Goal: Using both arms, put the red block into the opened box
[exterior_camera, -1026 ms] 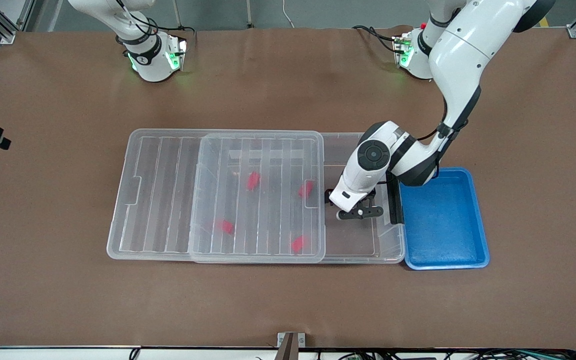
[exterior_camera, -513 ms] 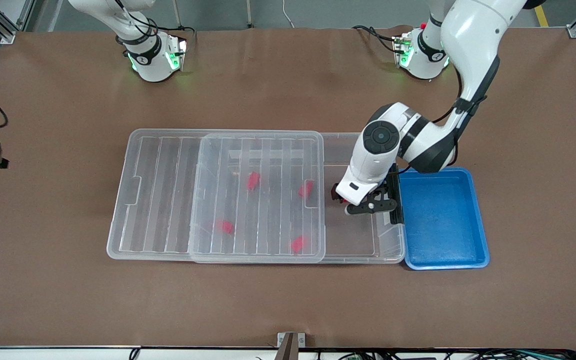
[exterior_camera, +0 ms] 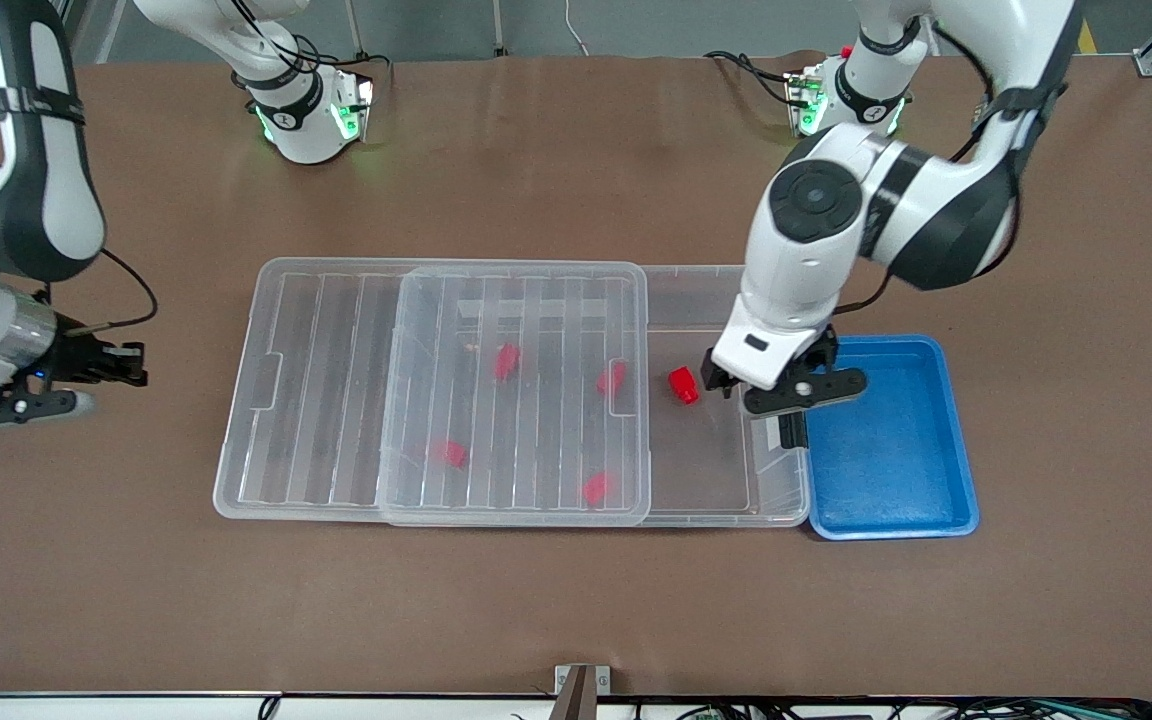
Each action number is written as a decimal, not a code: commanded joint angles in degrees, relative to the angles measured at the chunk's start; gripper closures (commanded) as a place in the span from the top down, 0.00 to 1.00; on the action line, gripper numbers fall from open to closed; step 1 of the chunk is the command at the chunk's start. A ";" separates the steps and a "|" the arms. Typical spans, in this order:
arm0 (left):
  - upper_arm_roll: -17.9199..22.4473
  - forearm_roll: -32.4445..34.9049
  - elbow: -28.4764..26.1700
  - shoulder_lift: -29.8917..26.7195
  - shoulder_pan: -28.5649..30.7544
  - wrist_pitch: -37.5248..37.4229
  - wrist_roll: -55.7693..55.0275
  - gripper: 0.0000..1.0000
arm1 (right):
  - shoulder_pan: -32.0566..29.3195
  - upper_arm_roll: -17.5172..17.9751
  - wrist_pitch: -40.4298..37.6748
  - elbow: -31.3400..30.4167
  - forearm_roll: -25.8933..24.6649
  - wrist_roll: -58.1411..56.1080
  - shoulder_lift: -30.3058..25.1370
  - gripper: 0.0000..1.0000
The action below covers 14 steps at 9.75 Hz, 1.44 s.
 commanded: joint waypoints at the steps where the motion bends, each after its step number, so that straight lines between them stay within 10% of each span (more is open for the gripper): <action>1: -0.56 -1.55 2.75 -0.74 5.33 -4.46 2.81 1.00 | -0.21 2.02 1.10 -0.39 1.28 -0.49 1.25 0.00; 9: 0.84 -11.84 2.24 -13.58 18.90 -12.54 29.68 1.00 | 0.06 6.23 2.52 -1.70 4.96 0.04 3.45 0.00; 14: 15.95 -18.34 -8.02 -26.31 9.77 -17.75 41.67 1.00 | -0.03 9.85 -1.60 1.54 8.39 3.98 5.47 0.00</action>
